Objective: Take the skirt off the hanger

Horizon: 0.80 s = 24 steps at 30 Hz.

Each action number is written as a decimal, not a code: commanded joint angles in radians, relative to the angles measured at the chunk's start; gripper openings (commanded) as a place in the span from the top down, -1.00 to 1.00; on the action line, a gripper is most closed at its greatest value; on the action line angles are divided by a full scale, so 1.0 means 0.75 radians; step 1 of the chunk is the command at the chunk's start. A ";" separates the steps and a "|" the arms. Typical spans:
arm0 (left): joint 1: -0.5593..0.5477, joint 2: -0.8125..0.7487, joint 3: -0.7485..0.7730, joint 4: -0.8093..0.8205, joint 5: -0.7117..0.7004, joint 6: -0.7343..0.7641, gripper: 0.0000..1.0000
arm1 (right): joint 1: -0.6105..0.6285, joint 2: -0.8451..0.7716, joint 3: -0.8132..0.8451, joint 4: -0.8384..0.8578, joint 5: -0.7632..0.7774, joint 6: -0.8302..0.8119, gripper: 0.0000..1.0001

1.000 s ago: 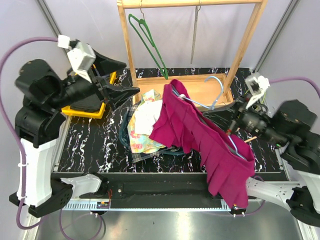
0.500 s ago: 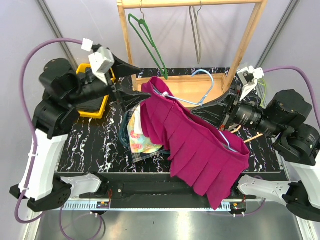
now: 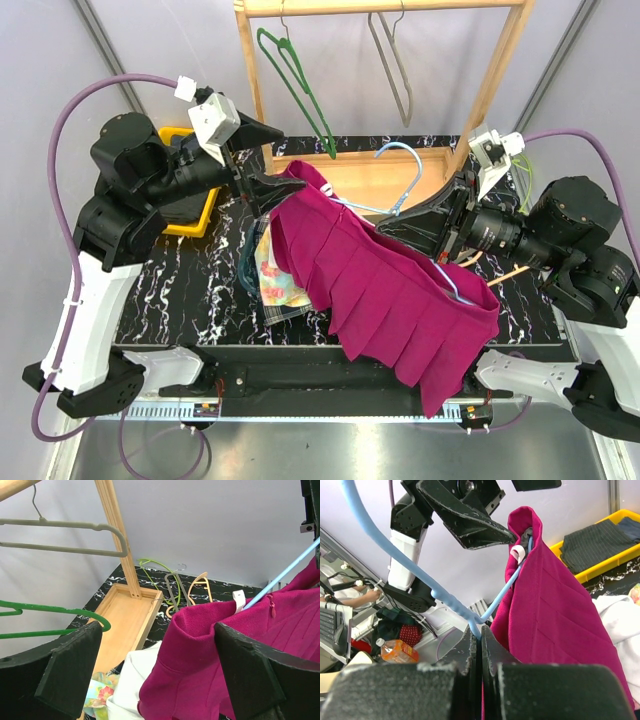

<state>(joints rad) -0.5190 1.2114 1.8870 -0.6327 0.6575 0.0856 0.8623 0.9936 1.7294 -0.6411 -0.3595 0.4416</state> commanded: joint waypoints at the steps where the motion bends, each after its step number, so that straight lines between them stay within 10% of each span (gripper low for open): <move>1: -0.005 -0.026 -0.002 0.085 0.013 -0.016 -0.89 | 0.006 -0.028 0.026 0.280 -0.007 0.031 1.00; 5: -0.005 -0.028 0.000 0.089 0.070 -0.045 -0.46 | 0.004 -0.020 -0.011 0.302 -0.005 0.045 1.00; 10: -0.005 -0.052 -0.004 0.085 0.050 -0.034 0.79 | 0.006 -0.036 -0.052 0.309 0.041 0.051 1.00; 12: -0.005 -0.059 -0.012 0.083 0.038 -0.028 0.96 | 0.006 -0.042 -0.068 0.327 0.060 0.058 1.00; 24: -0.005 -0.057 0.010 0.122 0.052 -0.102 0.92 | 0.006 0.117 -0.111 0.472 -0.060 0.192 1.00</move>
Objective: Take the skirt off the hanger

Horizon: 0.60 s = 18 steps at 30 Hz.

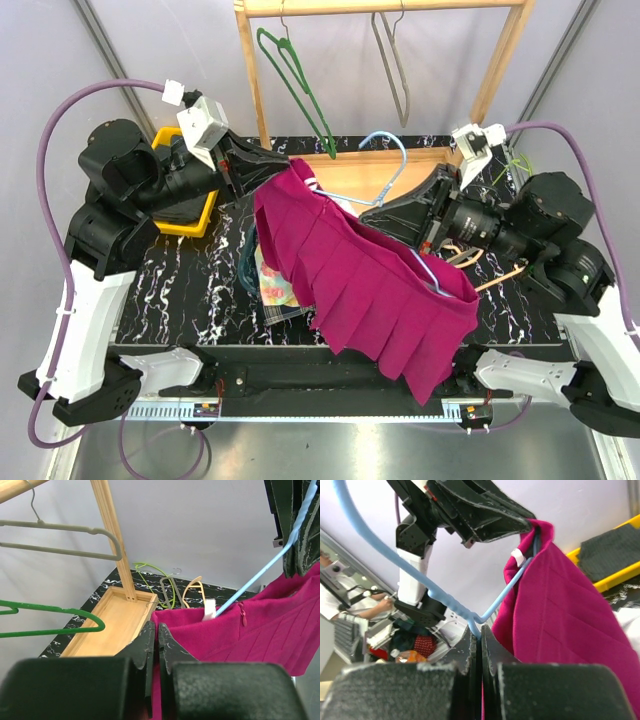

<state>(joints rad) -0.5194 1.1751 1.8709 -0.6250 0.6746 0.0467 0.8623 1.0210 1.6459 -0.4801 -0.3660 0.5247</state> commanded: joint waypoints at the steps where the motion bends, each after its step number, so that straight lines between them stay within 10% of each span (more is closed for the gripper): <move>1: -0.005 -0.008 0.039 0.115 0.027 -0.056 0.92 | 0.006 0.099 -0.012 0.274 -0.064 0.110 1.00; 18: -0.005 -0.023 0.052 0.130 0.005 -0.060 0.86 | 0.006 0.150 -0.264 0.194 -0.042 0.113 1.00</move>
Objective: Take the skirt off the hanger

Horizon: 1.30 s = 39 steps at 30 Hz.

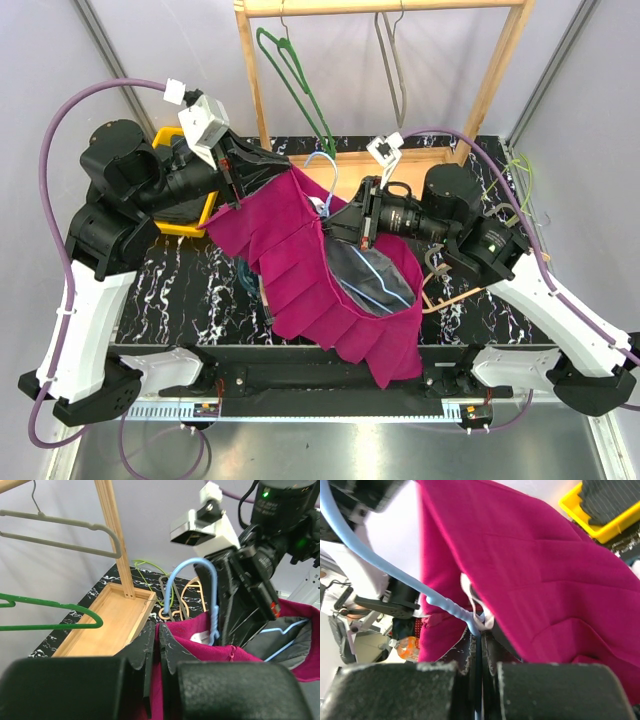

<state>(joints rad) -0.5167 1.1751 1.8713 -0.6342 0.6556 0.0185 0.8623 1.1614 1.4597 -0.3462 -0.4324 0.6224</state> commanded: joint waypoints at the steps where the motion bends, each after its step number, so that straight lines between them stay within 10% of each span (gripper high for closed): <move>1: -0.009 -0.023 0.053 0.142 0.028 -0.021 0.85 | 0.006 -0.049 -0.034 0.002 0.071 -0.060 1.00; 13: -0.004 -0.039 0.066 0.148 -0.015 -0.033 0.83 | 0.014 -0.268 -0.352 0.441 0.335 -0.320 1.00; 25: -0.004 -0.035 0.070 0.165 0.005 -0.068 0.79 | 0.014 -0.548 -0.566 0.392 -0.092 -0.186 1.00; 39: -0.002 -0.084 -0.061 0.163 0.018 -0.057 0.76 | 0.014 -0.440 -0.008 -0.021 0.285 -0.543 1.00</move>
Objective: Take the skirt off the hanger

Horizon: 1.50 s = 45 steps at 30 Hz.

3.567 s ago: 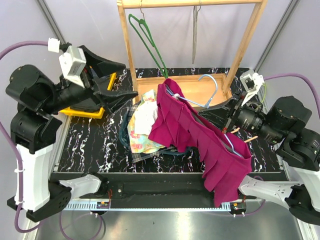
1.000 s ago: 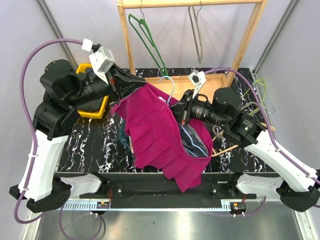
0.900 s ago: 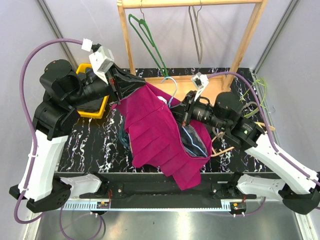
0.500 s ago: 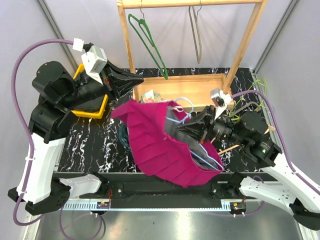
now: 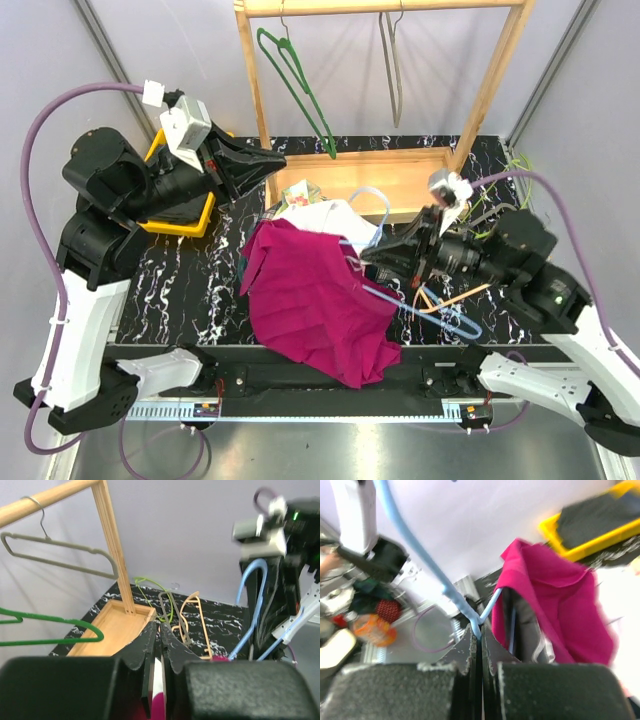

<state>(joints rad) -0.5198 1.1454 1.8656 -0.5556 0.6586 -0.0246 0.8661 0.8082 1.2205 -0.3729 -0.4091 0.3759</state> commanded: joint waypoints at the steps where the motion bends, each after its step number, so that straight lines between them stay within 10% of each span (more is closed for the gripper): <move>1: 0.002 -0.050 -0.066 0.058 0.016 -0.002 0.76 | 0.007 0.059 0.372 -0.034 0.362 -0.257 1.00; 4: 0.002 -0.071 -0.113 0.060 0.026 -0.012 0.74 | 0.007 0.052 0.514 -0.070 0.607 -0.372 1.00; 10: 0.000 -0.112 -0.272 0.064 0.044 0.016 0.49 | 0.009 0.196 0.792 -0.035 0.386 -0.338 1.00; 11: 0.000 -0.114 -0.293 0.064 0.032 0.025 0.30 | 0.007 0.231 0.841 -0.031 0.360 -0.325 1.00; 13: 0.002 -0.114 -0.303 0.058 0.008 0.057 -0.82 | 0.007 0.256 0.878 -0.014 0.296 -0.313 1.00; 14: 0.000 -0.114 -0.303 0.058 -0.021 0.055 -0.98 | 0.009 0.278 0.921 -0.014 0.282 -0.305 1.00; 19: 0.002 -0.083 -0.264 0.090 -0.236 -0.008 -0.98 | 0.007 0.334 1.019 -0.028 0.212 -0.299 1.00; 27: 0.102 0.041 -0.074 0.195 -0.018 -0.341 -0.98 | 0.007 0.466 1.224 -0.061 0.104 -0.276 1.00; 31: 0.255 0.158 -0.123 0.585 0.514 -0.772 -0.15 | 0.007 0.522 1.295 -0.065 0.087 -0.264 1.00; 34: 0.278 0.189 -0.105 0.573 0.645 -0.749 0.97 | 0.007 0.493 1.302 -0.088 0.134 -0.297 1.00; 45: 0.588 0.299 0.355 0.518 0.640 -0.683 1.00 | 0.007 0.154 1.038 -0.374 0.594 -0.444 1.00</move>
<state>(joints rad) -0.1650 1.3861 1.9476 -0.2462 1.1667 -0.5625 0.8688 1.0683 2.0689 -0.6792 -0.1356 0.0818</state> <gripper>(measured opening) 0.064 0.021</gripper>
